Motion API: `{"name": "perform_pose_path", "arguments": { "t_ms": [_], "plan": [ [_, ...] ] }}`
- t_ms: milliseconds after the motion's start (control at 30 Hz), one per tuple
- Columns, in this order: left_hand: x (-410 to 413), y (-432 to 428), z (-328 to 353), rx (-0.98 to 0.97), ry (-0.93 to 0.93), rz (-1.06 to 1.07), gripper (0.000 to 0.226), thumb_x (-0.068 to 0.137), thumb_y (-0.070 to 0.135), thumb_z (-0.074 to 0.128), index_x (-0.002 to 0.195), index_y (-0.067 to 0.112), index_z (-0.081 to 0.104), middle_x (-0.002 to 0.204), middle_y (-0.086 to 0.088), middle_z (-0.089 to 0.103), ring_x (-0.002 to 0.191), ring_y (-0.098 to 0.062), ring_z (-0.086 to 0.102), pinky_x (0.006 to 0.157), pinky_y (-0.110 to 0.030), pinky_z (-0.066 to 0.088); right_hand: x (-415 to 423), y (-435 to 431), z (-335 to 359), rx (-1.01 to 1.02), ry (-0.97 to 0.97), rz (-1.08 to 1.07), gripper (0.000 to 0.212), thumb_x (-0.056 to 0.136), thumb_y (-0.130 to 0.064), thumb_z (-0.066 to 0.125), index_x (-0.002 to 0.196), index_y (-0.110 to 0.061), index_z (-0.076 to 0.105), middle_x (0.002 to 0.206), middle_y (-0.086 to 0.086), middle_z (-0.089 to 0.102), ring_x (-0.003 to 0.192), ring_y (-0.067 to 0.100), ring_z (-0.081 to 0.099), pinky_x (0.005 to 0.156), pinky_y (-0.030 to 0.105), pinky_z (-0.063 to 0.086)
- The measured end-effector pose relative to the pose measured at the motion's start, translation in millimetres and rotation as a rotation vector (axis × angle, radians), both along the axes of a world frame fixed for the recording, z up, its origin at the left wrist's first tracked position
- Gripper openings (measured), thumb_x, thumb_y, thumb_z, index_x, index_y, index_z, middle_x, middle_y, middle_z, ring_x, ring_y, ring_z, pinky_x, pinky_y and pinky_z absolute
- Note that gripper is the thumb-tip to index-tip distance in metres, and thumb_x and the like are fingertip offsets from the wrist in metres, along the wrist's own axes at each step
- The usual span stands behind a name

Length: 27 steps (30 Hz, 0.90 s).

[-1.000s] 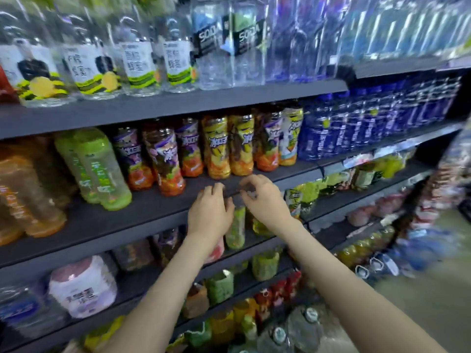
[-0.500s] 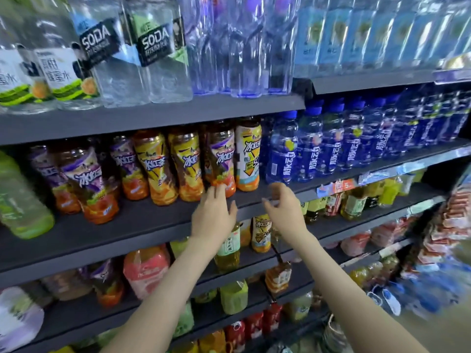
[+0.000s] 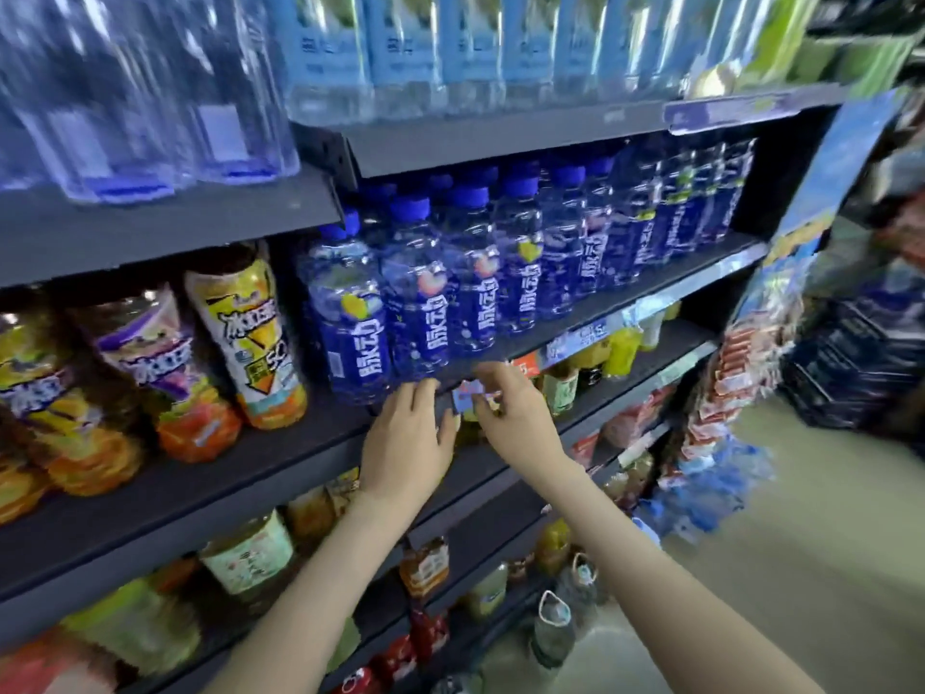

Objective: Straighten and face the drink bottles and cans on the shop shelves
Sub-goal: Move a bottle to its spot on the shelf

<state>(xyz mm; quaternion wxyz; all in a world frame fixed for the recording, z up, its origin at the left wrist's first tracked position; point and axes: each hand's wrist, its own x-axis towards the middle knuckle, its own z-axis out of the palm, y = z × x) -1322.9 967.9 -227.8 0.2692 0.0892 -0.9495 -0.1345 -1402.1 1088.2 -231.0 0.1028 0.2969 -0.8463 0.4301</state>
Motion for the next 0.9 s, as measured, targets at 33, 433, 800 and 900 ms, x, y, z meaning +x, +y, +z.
{"name": "perform_pose_path", "arguments": {
  "t_ms": [33, 433, 800, 900],
  "plan": [
    [-5.9, 6.1, -2.8, -0.002, -0.002, 0.005, 0.032, 0.078, 0.017, 0.071, 0.107, 0.005, 0.060, 0.095, -0.013, 0.062, 0.088, -0.035, 0.061, 0.066, -0.039, 0.052, -7.2, 9.0, -2.2, 0.000, -0.011, -0.013, 0.026, 0.088, -0.009, 0.056, 0.114, -0.008, 0.056, 0.105, 0.008, 0.059, 0.096, 0.025, 0.057, 0.077, 0.027, 0.041],
    [33.2, 72.2, -68.5, 0.263, -0.237, 0.339, 0.036, 0.096, 0.030, 0.045, 0.129, 0.016, 0.047, 0.124, -0.002, 0.054, 0.114, -0.023, 0.052, 0.088, -0.035, 0.045, -10.5, 60.4, -50.0, 0.143, -0.071, 0.290, 0.027, 0.088, -0.004, 0.058, 0.115, -0.003, 0.057, 0.107, 0.012, 0.060, 0.104, 0.028, 0.055, 0.079, 0.021, 0.036],
    [240.3, 34.4, -73.2, 0.277, -0.213, 0.768, 0.042, 0.097, 0.030, 0.045, 0.135, 0.013, 0.040, 0.127, -0.004, 0.052, 0.114, -0.023, 0.053, 0.080, -0.034, 0.048, 164.0, -37.5, -65.6, 0.212, -0.092, 0.736, 0.027, 0.090, -0.010, 0.058, 0.117, -0.008, 0.057, 0.109, 0.009, 0.059, 0.108, 0.024, 0.056, 0.084, 0.031, 0.046],
    [321.2, 12.5, -69.9, 0.273, -0.215, 0.897, 0.039, 0.095, 0.030, 0.047, 0.131, 0.015, 0.042, 0.121, -0.004, 0.053, 0.109, -0.025, 0.055, 0.078, -0.036, 0.048, 240.1, -79.6, -66.3, 0.237, -0.104, 0.823, 0.026, 0.092, -0.014, 0.056, 0.118, -0.011, 0.055, 0.112, 0.006, 0.056, 0.106, 0.020, 0.055, 0.083, 0.025, 0.044]
  ]
}}
